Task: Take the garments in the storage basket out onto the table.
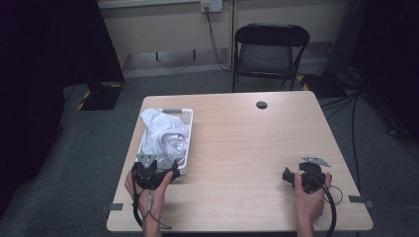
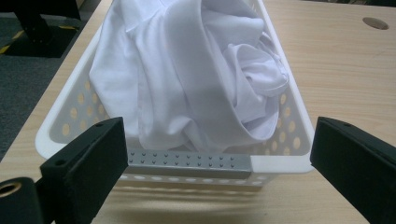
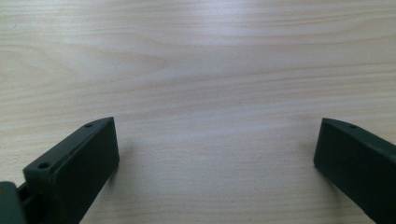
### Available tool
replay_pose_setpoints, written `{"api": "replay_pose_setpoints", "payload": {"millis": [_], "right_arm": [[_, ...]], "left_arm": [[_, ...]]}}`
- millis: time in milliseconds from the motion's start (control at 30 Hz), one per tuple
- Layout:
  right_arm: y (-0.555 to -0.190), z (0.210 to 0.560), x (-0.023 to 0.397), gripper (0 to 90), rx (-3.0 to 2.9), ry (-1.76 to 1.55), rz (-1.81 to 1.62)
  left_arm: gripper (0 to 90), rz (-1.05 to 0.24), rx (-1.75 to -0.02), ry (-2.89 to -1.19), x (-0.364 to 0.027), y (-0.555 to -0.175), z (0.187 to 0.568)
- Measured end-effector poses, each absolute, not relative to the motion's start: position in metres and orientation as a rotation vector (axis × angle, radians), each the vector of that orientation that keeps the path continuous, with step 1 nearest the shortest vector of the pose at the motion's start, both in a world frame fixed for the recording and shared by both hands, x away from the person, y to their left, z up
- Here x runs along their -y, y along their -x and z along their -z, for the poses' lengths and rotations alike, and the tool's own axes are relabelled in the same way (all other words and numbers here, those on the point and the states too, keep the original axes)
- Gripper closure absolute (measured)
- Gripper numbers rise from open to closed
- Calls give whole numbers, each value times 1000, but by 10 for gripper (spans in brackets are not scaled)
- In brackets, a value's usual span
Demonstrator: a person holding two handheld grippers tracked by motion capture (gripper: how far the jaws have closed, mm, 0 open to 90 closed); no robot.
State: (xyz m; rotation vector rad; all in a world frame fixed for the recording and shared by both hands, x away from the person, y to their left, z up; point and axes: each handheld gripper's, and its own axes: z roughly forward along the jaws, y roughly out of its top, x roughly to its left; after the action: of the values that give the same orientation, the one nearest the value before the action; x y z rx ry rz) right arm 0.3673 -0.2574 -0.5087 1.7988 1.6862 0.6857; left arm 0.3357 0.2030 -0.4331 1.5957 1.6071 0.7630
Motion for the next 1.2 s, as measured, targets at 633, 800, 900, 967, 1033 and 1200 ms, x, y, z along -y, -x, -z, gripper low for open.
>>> {"api": "replay_pose_setpoints", "payload": {"millis": [633, 800, 900, 967, 1033, 1200], "right_arm": [[-367, 509, 257, 0, -1686, -1799, -686], [-367, 509, 257, 0, -1686, -1799, -686], [-367, 509, 257, 0, -1686, -1799, -686], [-367, 509, 257, 0, -1686, -1799, -685], [-367, 509, 257, 0, -1687, -1799, -685], [-367, 509, 257, 0, -1687, -1799, -685]], "left_arm": [[51, -772, -1608, -1583, -203, -347, 421], [52, -773, -1601, -1588, -202, -350, 418], [52, -750, -1602, -1569, -203, -353, 415], [52, -752, -1603, -1574, -203, -354, 415], [52, -747, -1605, -1575, -202, -356, 414], [48, -745, -1590, -1585, -201, -361, 411]]}}
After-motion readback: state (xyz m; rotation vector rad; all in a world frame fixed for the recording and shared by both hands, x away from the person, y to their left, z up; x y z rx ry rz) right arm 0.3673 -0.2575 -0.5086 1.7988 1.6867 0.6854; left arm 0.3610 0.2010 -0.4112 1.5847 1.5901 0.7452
